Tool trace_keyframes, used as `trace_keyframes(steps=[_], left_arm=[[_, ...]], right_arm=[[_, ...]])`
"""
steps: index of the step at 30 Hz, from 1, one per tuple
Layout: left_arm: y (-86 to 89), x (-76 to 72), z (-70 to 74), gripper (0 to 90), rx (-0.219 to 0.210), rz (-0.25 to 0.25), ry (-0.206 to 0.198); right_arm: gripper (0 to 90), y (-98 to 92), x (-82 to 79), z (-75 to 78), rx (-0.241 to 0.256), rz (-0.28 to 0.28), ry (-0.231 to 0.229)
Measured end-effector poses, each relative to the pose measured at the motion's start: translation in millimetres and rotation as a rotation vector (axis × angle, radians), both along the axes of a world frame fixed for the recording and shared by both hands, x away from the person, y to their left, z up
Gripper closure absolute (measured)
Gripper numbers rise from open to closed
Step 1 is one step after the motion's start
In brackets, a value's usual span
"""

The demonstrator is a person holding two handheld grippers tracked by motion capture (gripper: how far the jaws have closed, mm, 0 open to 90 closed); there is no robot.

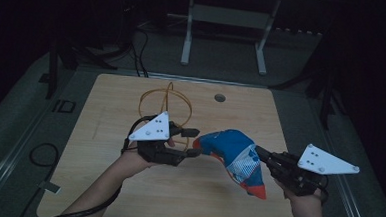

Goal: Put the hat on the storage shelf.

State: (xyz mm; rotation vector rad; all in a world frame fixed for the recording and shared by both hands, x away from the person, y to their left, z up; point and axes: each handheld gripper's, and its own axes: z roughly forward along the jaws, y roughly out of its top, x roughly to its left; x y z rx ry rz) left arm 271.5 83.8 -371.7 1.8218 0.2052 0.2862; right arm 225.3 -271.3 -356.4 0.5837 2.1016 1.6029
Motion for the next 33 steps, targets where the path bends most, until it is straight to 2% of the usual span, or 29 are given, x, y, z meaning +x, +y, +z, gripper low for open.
trace_keyframes(steps=[4,6,7,12,15,17,19,21,23,25,29,32,33], left_arm=[[16.8,-8.5,-5.2,41.7,-0.024,0.038,0.010],[26.6,-14.6,-9.2,34.7,-0.035,0.080,0.004],[31.4,-16.6,-11.4,25.7,-0.039,0.094,0.010],[56.9,-25.2,-27.0,15.3,-0.059,0.186,0.027],[69.5,-28.3,-38.8,7.7,-0.053,0.254,0.038],[79.1,-31.8,-49.5,7.7,-0.052,0.310,0.047],[87.1,-34.8,-59.8,7.2,-0.057,0.347,0.060],[92.8,-38.4,-71.4,7.2,-0.049,0.390,0.068],[97.8,-41.4,-83.9,7.2,-0.045,0.414,0.086],[102.0,-45.0,-94.6,7.2,-0.041,0.443,0.084],[112.8,-52.6,-117.1,7.2,-0.060,0.509,0.089],[119.7,-57.4,-134.0,7.3,-0.071,0.548,0.107],[119.7,-57.4,-134.0,7.3,-0.071,0.548,0.107]], right_arm=[[90.0,-2.4,2.7,3.5,0.007,-0.013,-0.004],[90.0,-2.5,4.4,6.1,0.002,-0.027,-0.015],[90.0,-1.7,7.6,8.8,-0.005,-0.046,-0.022],[90.0,1.9,16.2,13.8,-0.006,-0.058,-0.022],[90.0,9.3,25.1,20.2,-0.006,-0.060,-0.029],[90.0,11.6,27.7,22.3,-0.005,-0.059,-0.031],[90.0,20.5,37.0,30.6,-0.005,-0.061,-0.035],[90.0,23.0,39.4,32.9,-0.006,-0.063,-0.036],[90.0,34.0,51.1,43.8,-0.001,-0.063,-0.038],[90.0,41.0,57.8,49.4,-0.006,-0.063,-0.041],[90.0,54.5,69.4,58.9,-0.012,-0.073,-0.048],[90.0,73.0,84.9,72.2,-0.022,-0.088,-0.061],[90.0,73.0,84.9,72.2,-0.022,-0.088,-0.061]])
